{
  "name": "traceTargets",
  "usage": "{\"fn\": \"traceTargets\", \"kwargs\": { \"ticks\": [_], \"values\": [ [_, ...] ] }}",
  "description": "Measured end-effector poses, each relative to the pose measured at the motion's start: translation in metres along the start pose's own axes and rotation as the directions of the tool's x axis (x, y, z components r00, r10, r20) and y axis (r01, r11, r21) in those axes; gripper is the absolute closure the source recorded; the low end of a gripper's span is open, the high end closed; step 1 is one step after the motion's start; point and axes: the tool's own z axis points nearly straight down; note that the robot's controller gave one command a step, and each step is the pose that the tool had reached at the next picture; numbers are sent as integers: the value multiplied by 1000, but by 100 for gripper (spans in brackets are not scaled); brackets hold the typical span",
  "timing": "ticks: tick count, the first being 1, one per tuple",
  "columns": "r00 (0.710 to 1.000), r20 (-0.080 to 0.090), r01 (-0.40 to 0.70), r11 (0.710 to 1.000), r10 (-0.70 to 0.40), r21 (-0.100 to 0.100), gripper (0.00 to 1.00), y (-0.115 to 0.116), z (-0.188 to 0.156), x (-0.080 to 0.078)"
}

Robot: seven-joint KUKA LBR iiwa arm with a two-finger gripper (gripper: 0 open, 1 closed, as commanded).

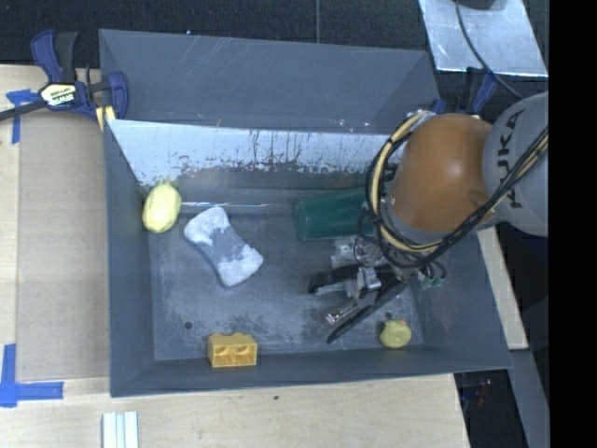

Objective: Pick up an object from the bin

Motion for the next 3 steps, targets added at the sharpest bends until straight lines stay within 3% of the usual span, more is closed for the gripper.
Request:
{"fn": "traceTargets", "kwargs": {
  "ticks": [1, 2, 3],
  "values": [
    [999, 5, 37, 999, -37, -1, 100, -5, -37, -2],
    [994, 7, 107, 994, -107, 2, 100, 15, -37, -6],
    [996, 3, 88, 996, -88, 1, 100, 30, -94, 0]
  ]
}}
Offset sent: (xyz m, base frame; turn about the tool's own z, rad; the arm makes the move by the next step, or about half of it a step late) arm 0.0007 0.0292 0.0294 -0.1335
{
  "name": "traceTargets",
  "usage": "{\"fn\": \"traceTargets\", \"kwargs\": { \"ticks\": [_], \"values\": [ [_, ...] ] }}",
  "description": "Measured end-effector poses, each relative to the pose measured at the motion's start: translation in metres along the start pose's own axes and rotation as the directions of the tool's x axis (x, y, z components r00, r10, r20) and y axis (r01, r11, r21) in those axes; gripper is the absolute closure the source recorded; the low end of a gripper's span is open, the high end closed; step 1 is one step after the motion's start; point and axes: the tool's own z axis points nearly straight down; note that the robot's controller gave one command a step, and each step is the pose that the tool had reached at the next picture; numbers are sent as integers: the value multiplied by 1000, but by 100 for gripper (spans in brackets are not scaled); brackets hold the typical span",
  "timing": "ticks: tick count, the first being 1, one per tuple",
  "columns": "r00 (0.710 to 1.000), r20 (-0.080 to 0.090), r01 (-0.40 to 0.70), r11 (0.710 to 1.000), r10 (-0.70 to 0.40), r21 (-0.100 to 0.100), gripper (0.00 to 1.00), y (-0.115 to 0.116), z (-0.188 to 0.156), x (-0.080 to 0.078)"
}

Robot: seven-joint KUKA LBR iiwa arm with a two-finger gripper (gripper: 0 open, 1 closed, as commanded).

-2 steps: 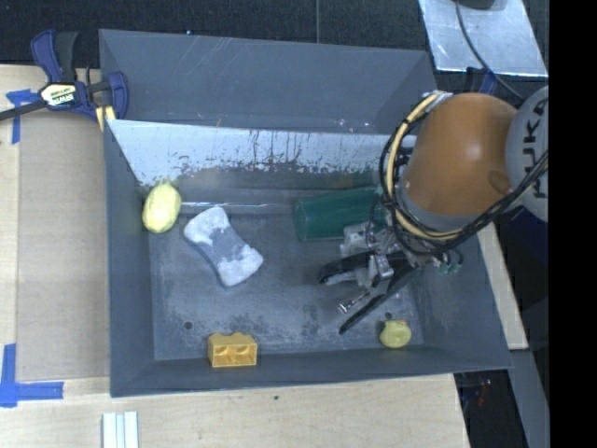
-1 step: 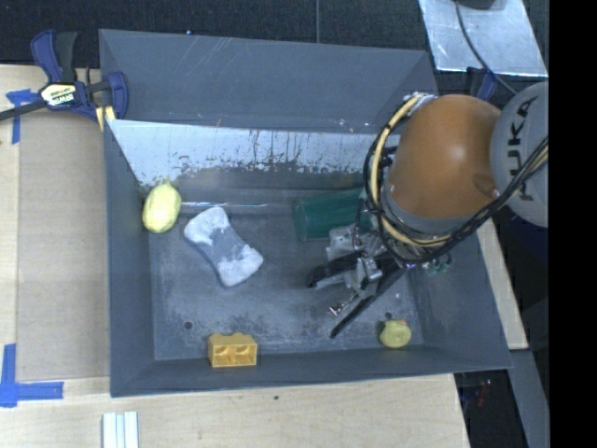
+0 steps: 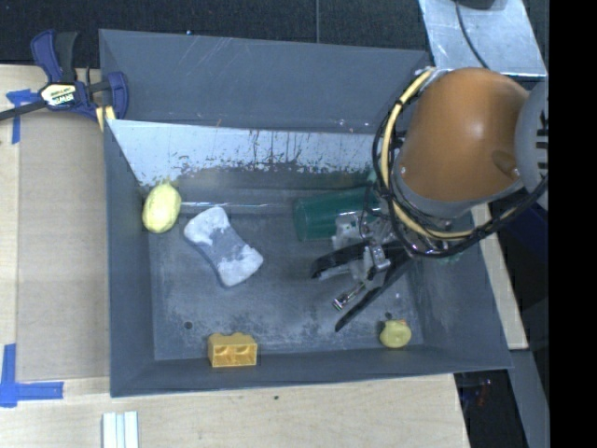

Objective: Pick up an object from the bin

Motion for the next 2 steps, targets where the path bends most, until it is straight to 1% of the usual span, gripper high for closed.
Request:
{"fn": "traceTargets", "kwargs": {
  "ticks": [1, 2],
  "values": [
    [1000, -1, 11, 1000, -11, -2, 100, 1, -37, -6],
    [995, 8, 101, 995, -101, 2, 100, -3, -62, -3]
  ]
}}
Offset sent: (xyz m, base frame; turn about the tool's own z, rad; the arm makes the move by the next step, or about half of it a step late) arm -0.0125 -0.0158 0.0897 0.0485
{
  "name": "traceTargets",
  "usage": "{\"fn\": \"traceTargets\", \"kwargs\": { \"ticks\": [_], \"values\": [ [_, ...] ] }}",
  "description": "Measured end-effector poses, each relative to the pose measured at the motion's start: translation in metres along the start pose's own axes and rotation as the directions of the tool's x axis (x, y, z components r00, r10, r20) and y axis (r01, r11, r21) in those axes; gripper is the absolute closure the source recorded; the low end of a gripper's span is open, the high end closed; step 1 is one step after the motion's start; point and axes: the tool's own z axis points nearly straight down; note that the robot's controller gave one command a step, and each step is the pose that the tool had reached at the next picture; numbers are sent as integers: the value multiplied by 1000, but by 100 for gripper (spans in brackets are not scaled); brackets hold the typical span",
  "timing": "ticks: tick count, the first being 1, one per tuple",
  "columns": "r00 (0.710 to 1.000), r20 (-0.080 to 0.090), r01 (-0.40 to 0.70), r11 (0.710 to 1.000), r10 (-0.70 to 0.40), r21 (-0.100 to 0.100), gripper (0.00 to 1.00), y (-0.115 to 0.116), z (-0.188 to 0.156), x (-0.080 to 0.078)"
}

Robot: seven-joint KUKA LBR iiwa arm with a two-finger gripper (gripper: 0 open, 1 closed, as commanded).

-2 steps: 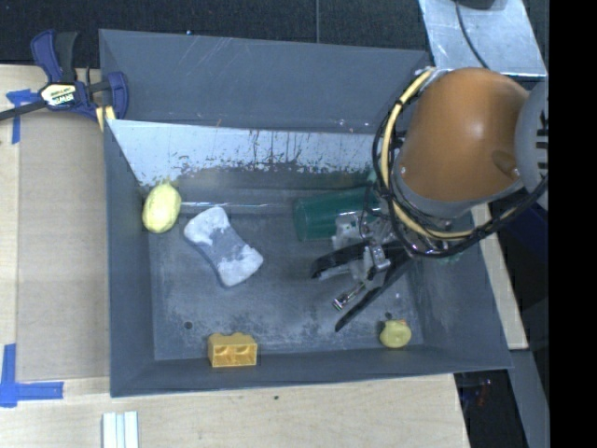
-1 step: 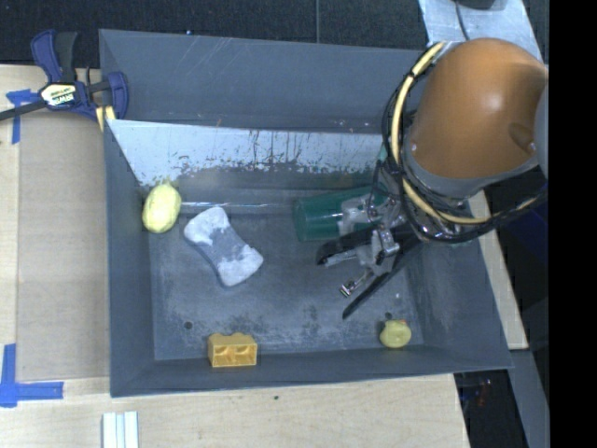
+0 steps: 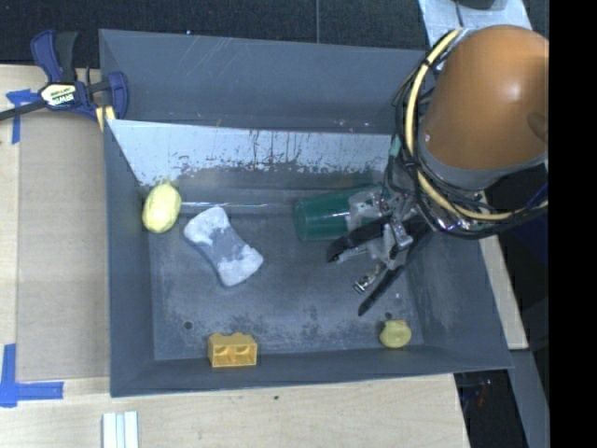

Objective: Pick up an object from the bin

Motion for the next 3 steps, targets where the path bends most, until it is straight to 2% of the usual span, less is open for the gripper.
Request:
{"fn": "traceTargets", "kwargs": {
  "ticks": [1, 2, 3],
  "values": [
    [1000, 7, 25, 1000, -25, 3, 100, -22, 51, -32],
    [1000, -1, 10, 1000, -10, 0, 100, 11, 47, -53],
    [1000, 4, 6, 1000, -6, 3, 100, 20, 76, -75]
  ]
}}
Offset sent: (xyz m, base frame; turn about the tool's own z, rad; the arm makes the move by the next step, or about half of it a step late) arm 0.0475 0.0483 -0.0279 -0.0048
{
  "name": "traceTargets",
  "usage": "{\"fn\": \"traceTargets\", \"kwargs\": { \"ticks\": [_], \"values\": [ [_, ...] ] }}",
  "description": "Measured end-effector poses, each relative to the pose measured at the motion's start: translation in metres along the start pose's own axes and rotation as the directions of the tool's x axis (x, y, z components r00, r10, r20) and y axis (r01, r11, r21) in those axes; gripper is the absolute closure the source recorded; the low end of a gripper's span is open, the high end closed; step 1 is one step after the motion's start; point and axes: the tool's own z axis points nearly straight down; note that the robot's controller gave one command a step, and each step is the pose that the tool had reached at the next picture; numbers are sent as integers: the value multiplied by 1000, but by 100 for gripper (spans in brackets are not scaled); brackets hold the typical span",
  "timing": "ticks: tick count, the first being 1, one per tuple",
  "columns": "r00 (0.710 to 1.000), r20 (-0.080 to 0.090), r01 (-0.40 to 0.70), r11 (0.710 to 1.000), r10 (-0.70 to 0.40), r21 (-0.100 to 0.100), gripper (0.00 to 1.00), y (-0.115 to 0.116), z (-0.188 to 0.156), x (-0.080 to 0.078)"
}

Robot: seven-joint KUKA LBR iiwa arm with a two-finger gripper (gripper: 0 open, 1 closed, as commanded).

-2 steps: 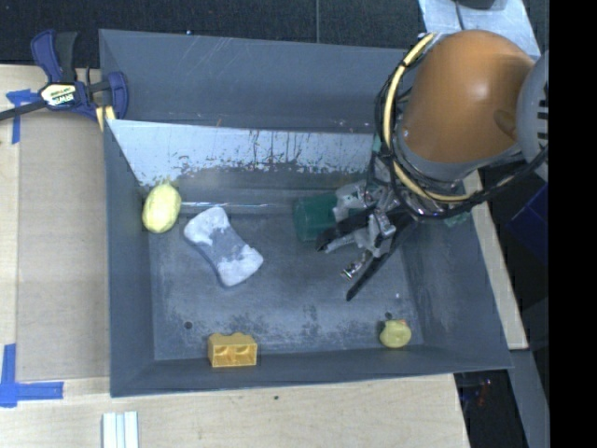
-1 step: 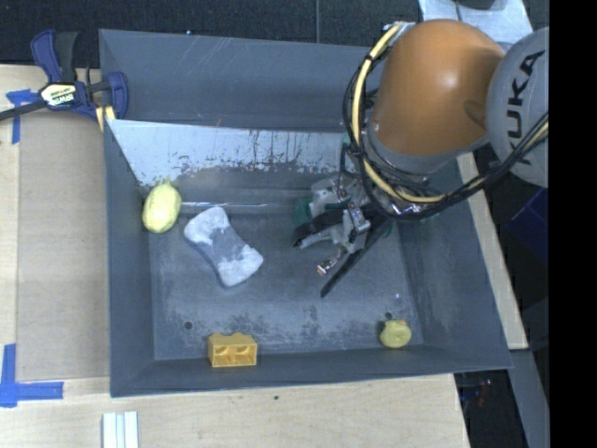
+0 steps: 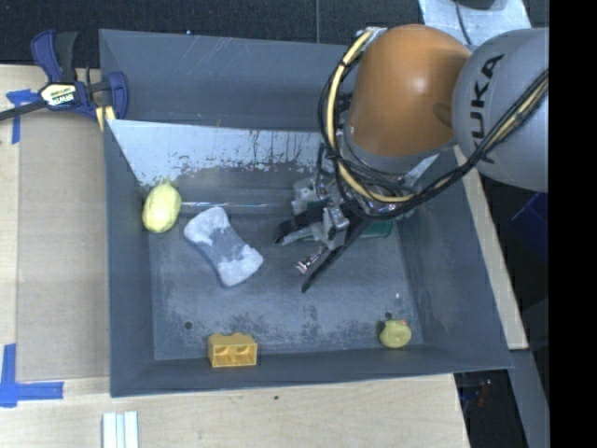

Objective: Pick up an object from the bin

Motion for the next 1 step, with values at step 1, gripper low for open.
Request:
{"fn": "traceTargets", "kwargs": {
  "ticks": [1],
  "values": [
    [1000, 4, -22, 1000, 22, -1, 100, 22, -12, -2]
  ]
}}
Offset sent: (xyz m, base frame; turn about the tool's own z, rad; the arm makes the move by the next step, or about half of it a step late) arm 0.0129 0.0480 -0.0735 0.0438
